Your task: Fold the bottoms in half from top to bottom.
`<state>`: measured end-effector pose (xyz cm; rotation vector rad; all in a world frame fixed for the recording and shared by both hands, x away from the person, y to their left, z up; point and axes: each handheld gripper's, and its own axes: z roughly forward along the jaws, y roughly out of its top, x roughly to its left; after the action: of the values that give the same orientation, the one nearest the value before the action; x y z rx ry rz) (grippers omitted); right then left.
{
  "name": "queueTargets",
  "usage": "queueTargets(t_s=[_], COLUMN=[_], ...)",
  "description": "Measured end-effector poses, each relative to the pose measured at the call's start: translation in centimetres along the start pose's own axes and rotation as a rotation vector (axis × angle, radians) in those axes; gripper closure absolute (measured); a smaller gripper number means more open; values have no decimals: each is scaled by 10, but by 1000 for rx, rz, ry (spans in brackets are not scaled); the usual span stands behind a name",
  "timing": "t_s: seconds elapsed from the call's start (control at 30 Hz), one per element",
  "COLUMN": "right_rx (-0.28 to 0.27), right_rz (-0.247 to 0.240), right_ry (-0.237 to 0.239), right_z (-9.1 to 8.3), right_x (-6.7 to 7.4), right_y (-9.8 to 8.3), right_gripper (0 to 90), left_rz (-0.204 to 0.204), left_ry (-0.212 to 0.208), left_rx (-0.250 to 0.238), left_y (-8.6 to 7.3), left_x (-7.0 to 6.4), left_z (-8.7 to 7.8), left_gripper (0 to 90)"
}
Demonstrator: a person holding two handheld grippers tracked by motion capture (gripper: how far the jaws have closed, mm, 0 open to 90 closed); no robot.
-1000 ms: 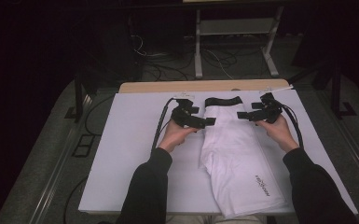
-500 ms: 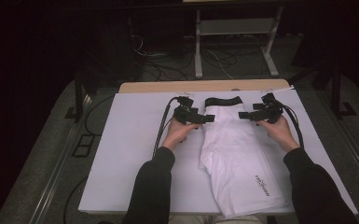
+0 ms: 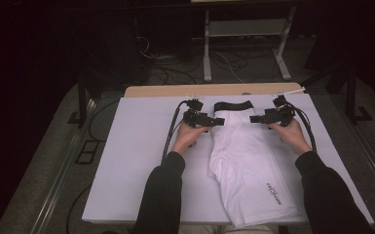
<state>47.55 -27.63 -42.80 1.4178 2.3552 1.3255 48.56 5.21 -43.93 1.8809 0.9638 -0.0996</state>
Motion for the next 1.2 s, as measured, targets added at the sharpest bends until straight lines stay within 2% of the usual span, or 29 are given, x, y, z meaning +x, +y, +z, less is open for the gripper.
queueTargets(t_s=[0.17,0.37,0.53,0.63,0.8,1.2], right_rx=[26,96,110,122,144,161], right_rz=[17,24,48,50,57,98], right_ry=[-6,-22,8,0,21,10], right_z=[7,15,16,17,20,26], right_x=[-6,-12,-20,-23,-25,-32], right_y=[3,7,9,10,10,8], right_gripper=[0,0,137,203,297,406], left_rz=[-21,-44,-64,-62,-71,-83], left_ry=[2,-2,-7,-14,-28,-15], left_rx=[9,7,10,17,8,13], left_y=[-1,-3,-5,-6,-7,-8], left_x=[6,11,16,17,19,23], left_z=[4,8,10,11,12,12], left_gripper=[0,23,63,104,164,346])
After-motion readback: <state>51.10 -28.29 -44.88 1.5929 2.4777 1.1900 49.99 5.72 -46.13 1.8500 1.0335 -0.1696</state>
